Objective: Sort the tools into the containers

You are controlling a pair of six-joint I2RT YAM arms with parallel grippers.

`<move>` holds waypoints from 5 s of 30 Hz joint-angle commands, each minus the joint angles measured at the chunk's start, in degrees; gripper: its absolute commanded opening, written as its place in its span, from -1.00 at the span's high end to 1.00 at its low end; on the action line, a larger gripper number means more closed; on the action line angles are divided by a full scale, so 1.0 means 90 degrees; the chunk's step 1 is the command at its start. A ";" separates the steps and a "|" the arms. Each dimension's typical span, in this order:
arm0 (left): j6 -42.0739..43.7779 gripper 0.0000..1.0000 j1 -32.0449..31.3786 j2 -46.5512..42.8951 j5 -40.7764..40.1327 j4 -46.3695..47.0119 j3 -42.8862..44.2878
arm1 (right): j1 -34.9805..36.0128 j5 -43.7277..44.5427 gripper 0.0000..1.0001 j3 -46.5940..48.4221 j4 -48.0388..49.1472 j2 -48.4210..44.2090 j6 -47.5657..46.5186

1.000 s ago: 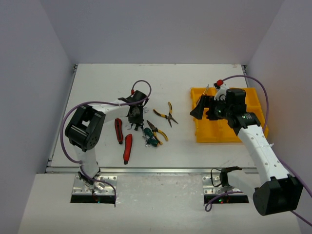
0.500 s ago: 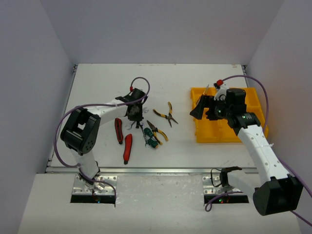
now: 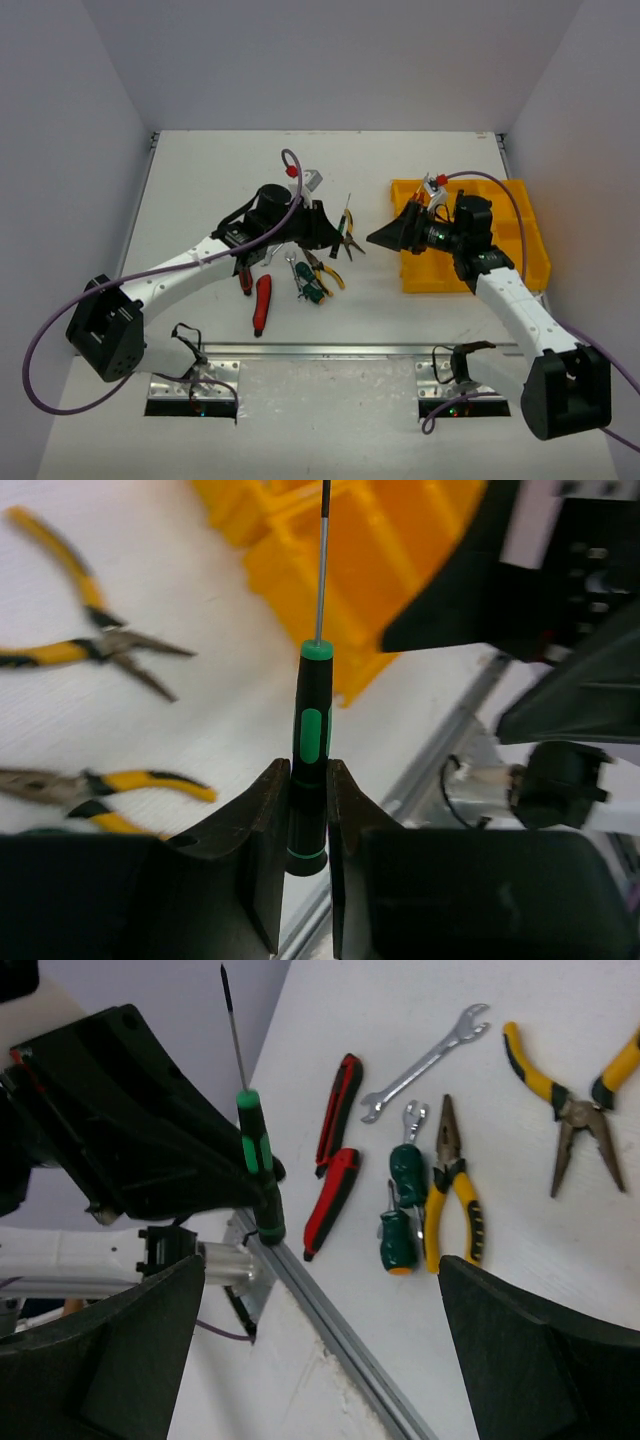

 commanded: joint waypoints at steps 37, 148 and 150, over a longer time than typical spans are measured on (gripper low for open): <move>0.0038 -1.00 -0.0396 -0.1828 -0.4238 -0.3945 0.0368 | -0.1769 0.6422 1.00 0.4569 -0.2635 0.3583 -0.2022; 0.0437 -1.00 0.0106 -0.4110 -0.5210 -0.3546 -0.0583 | -0.2507 0.8342 0.87 0.5966 -0.3323 0.5419 -0.3266; 0.0466 -1.00 0.0112 -0.4133 -0.5140 -0.3504 -0.0589 | -0.2507 0.8367 0.66 0.6063 -0.3322 0.5618 -0.3306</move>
